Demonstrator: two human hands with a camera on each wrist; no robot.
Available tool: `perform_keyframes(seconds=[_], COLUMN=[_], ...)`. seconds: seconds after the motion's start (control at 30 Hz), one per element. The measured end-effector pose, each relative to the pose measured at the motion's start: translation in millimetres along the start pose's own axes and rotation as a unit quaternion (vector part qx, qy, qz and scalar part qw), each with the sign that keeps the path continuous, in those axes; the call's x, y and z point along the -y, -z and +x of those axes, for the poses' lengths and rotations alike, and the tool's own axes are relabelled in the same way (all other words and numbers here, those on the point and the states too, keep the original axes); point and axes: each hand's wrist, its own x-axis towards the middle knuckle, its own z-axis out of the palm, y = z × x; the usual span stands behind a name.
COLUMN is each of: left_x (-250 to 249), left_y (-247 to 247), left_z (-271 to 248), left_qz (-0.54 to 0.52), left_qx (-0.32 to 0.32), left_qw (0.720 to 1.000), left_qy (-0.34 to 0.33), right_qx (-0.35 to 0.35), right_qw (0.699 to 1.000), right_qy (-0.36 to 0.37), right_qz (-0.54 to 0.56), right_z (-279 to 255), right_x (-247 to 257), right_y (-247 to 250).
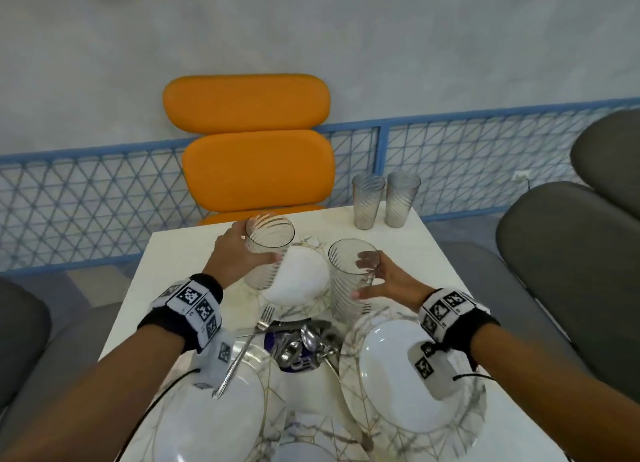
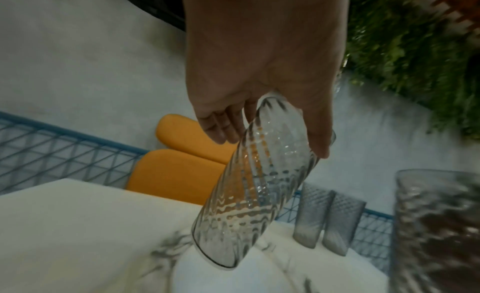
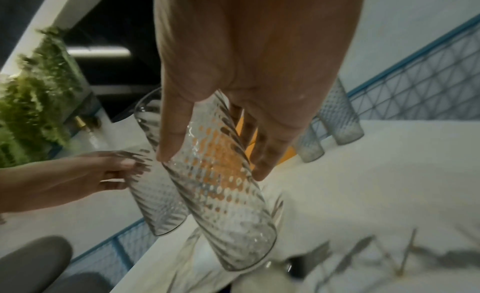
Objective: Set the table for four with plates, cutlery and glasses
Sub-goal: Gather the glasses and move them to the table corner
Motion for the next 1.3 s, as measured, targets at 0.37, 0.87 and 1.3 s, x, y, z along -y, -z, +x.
perform_keyframes(seconds=[0.37,0.87,1.3], left_x=[-78,-72,-74], left_y=[-153,-243,-244], left_z=[79,129,141], left_qz=[-0.054,-0.086,-0.095], left_qx=[0.060,-0.002,0.011], left_qw=[0.996,0.996,0.995], left_qy=[-0.031,0.000,0.023], right_qx=[-0.238,-0.267,-0.254], right_qw=[0.969,0.963,0.966], right_qy=[-0.044,-0.008,-0.037], right_qz=[-0.046,0.033,0.034], right_z=[81,124,126], right_x=[-43,-67,-55], right_y=[116,145,143])
